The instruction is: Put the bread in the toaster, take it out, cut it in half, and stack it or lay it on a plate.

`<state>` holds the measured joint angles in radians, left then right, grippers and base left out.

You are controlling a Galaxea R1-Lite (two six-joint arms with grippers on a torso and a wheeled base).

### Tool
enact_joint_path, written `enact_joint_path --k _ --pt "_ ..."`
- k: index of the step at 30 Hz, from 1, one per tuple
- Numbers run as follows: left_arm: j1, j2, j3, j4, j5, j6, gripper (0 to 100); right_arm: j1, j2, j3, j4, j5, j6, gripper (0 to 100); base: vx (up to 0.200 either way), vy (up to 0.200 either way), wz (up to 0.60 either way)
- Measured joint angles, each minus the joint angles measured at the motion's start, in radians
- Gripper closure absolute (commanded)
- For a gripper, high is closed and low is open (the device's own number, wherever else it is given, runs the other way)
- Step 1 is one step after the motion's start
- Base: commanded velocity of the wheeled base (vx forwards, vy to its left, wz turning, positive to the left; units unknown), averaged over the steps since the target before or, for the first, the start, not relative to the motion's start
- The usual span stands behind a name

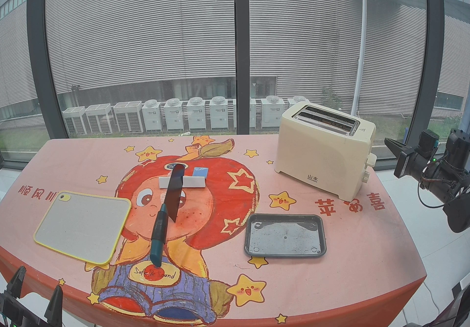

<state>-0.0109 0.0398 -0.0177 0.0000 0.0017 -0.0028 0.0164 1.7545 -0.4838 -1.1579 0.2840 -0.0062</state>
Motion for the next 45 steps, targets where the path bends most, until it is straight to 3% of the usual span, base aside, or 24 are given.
enact_joint_path --k 13,22,45 --pt "0.0 0.0 0.0 0.0 0.0 0.0 0 0.059 -0.018 0.136 0.001 -0.002 -0.003 100 0.0 0.0 0.0" --pt "0.0 0.0 0.0 0.0 0.0 0.0 0 0.064 -0.012 0.178 0.001 -0.004 -0.002 100 0.0 0.0 0.0" --pt "0.0 0.0 0.0 0.0 0.0 0.0 0 0.029 0.151 0.12 -0.001 -0.004 -0.001 100 0.0 0.0 0.0"
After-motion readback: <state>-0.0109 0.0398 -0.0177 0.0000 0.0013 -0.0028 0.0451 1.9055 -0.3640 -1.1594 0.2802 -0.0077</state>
